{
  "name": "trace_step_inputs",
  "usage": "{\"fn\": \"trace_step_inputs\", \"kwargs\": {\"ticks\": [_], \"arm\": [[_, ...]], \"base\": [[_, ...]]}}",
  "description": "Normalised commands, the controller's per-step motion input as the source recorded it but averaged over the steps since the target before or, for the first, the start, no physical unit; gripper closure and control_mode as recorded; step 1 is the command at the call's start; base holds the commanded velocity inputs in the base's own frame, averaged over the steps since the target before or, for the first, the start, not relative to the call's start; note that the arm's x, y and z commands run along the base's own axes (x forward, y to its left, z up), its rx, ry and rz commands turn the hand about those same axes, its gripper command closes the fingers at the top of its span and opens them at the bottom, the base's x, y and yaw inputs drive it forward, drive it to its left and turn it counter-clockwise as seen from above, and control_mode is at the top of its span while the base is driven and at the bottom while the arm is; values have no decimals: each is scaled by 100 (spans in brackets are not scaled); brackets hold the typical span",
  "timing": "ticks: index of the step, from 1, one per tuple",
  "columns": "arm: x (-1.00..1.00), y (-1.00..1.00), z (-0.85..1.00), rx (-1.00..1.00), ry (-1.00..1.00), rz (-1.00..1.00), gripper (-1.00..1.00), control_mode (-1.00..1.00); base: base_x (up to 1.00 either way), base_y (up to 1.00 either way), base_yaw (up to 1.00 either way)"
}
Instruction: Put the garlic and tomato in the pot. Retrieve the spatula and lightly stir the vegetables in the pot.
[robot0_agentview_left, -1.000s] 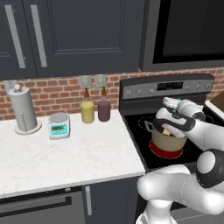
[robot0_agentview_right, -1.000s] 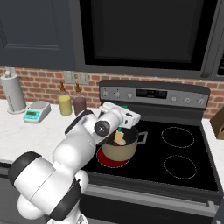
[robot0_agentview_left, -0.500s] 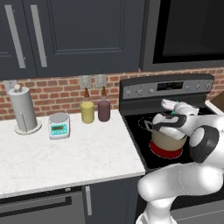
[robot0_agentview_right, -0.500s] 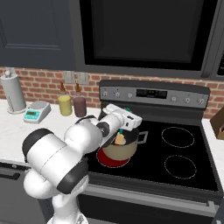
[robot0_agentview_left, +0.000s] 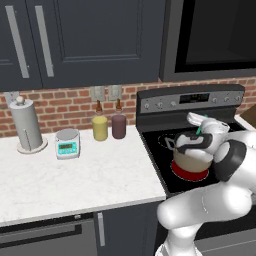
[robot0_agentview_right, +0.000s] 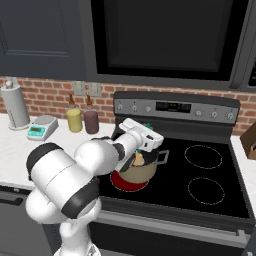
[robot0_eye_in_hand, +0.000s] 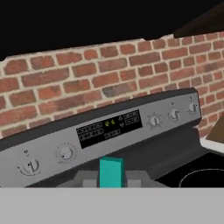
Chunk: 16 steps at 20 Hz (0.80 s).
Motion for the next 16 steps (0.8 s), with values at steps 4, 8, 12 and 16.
{"fn": "trace_step_inputs", "kwargs": {"ticks": [4,8,12,16], "arm": [[-9,0,15,-1,-29,-5,100,-100],[0,6,-3,-3,-17,-6,100,-100],[-9,28,-39,-10,-4,-7,100,-100],[-32,55,-65,-18,-2,-6,100,-100]], "base": [[0,0,0],[0,0,0],[0,0,0],[0,0,0]]}}
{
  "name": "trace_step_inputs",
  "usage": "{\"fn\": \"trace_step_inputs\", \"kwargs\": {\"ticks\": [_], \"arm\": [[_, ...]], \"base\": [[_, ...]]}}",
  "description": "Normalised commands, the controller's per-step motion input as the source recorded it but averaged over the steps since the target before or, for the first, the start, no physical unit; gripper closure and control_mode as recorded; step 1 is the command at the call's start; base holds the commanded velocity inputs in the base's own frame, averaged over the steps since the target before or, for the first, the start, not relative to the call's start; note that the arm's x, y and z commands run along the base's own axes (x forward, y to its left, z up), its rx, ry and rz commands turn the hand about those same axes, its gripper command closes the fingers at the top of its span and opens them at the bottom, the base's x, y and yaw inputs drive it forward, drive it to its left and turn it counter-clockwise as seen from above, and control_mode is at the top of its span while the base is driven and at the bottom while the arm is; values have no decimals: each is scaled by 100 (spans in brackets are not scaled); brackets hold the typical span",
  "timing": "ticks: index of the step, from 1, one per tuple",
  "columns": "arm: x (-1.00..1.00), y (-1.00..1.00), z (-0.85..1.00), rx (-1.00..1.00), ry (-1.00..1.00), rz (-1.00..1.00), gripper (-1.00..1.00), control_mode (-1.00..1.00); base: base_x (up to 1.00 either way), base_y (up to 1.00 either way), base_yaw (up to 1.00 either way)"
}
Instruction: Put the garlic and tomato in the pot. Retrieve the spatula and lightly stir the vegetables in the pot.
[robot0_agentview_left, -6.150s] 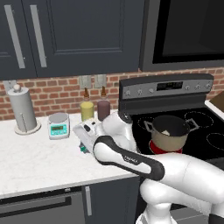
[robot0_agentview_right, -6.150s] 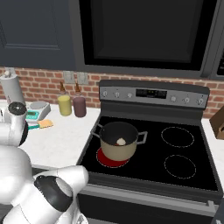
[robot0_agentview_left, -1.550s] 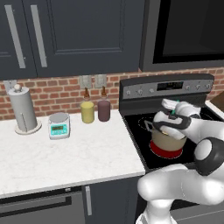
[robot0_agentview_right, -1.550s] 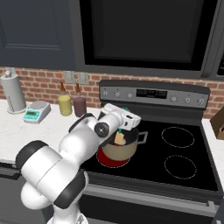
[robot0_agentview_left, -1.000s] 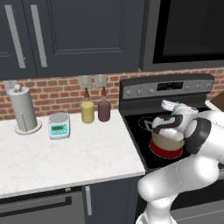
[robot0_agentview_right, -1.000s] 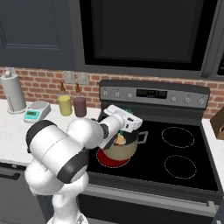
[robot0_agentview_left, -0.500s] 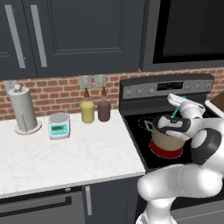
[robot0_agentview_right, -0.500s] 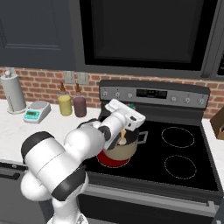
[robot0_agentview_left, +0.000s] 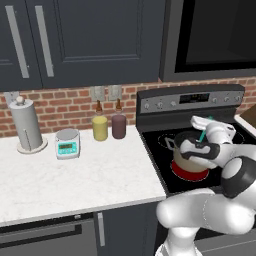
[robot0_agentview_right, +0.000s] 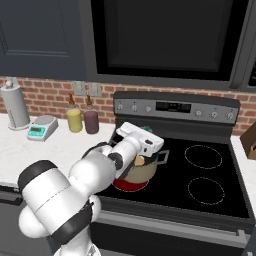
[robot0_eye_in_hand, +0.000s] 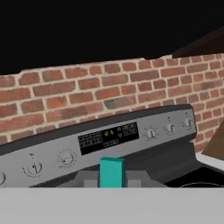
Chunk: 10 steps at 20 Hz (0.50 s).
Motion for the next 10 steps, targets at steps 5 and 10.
{"fn": "trace_step_inputs", "kwargs": {"ticks": [5,10], "arm": [[-11,59,-36,-16,-6,-7,100,-100],[17,48,-4,-2,-7,-2,100,-100]], "base": [[0,0,0],[0,0,0]]}}
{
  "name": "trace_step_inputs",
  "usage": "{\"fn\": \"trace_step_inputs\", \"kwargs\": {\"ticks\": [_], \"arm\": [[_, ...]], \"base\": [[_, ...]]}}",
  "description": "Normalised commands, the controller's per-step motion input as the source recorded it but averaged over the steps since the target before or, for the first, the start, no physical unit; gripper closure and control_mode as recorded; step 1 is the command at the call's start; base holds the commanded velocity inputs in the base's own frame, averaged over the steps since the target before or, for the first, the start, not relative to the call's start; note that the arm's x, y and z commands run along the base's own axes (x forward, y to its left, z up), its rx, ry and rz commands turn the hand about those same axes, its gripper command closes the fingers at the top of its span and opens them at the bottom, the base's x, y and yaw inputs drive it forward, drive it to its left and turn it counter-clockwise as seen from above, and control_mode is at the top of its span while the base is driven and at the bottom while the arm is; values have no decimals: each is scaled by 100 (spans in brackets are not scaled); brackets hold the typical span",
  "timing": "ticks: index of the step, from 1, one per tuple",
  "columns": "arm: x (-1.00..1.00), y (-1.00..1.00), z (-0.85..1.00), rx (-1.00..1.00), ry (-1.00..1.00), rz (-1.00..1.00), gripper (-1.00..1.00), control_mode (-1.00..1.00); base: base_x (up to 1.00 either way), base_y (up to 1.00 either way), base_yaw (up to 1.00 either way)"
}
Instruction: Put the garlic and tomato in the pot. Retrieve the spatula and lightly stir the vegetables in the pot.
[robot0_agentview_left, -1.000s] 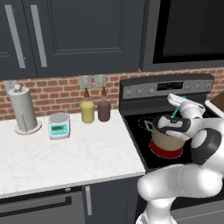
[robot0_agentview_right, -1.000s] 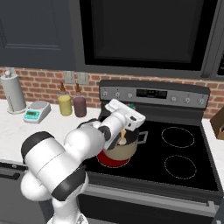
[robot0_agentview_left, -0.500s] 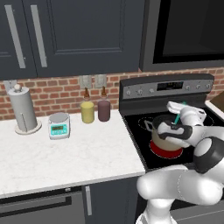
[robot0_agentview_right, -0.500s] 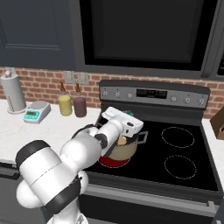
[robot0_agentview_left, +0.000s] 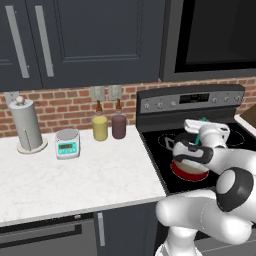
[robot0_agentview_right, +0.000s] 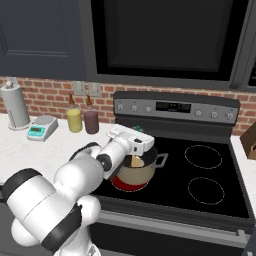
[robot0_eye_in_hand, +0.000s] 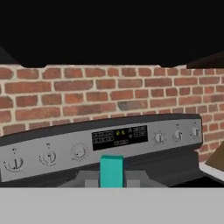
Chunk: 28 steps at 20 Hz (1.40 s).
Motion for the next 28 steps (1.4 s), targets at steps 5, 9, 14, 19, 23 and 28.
{"fn": "trace_step_inputs", "kwargs": {"ticks": [5,9,14,19,23,28], "arm": [[28,40,0,0,-13,0,100,-100],[14,10,-17,-1,-21,0,100,-100],[-3,0,-55,-8,-21,0,100,-100],[-1,-1,-75,-13,-22,0,100,-100],[11,-9,-84,-14,-12,-3,100,-100],[11,-2,-88,-13,-10,-2,100,-100]], "base": [[0,0,0],[0,0,0],[0,0,0],[0,0,0],[0,0,0],[0,0,0]]}}
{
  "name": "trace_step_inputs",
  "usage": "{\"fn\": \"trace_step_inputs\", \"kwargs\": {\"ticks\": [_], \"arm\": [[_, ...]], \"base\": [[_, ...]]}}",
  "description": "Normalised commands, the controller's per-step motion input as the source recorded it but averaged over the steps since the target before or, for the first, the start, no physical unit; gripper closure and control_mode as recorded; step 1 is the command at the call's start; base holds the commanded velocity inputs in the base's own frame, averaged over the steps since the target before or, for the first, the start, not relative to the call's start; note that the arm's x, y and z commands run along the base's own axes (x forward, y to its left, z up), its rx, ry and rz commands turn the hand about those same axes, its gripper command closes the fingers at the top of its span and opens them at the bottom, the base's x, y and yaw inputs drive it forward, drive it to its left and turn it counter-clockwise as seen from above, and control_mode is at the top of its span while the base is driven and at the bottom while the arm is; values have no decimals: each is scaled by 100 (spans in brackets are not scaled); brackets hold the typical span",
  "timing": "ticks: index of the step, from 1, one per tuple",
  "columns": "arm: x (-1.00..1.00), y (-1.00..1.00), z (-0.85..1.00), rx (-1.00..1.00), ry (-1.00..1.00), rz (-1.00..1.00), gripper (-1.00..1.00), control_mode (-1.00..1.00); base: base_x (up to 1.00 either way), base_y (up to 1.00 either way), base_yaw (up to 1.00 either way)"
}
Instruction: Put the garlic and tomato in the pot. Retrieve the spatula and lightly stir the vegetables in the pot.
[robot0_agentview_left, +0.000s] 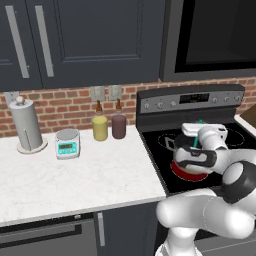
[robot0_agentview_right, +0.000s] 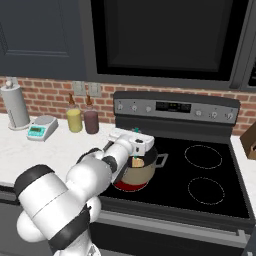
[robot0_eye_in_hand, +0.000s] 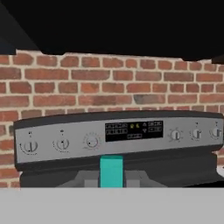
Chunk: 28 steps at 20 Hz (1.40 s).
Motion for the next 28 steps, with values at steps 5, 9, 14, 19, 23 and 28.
{"fn": "trace_step_inputs", "kwargs": {"ticks": [5,9,14,19,23,28], "arm": [[3,0,-84,-13,-12,-2,100,-100],[0,4,-41,-8,-22,0,100,-100],[0,29,-15,-1,-26,0,100,-100],[3,43,-4,0,-22,0,100,-100],[-1,46,-38,0,-7,0,100,-100],[-2,50,-21,2,-9,0,100,-100]], "base": [[0,0,0],[0,0,0],[0,0,0],[0,0,0],[0,0,0],[0,0,0]]}}
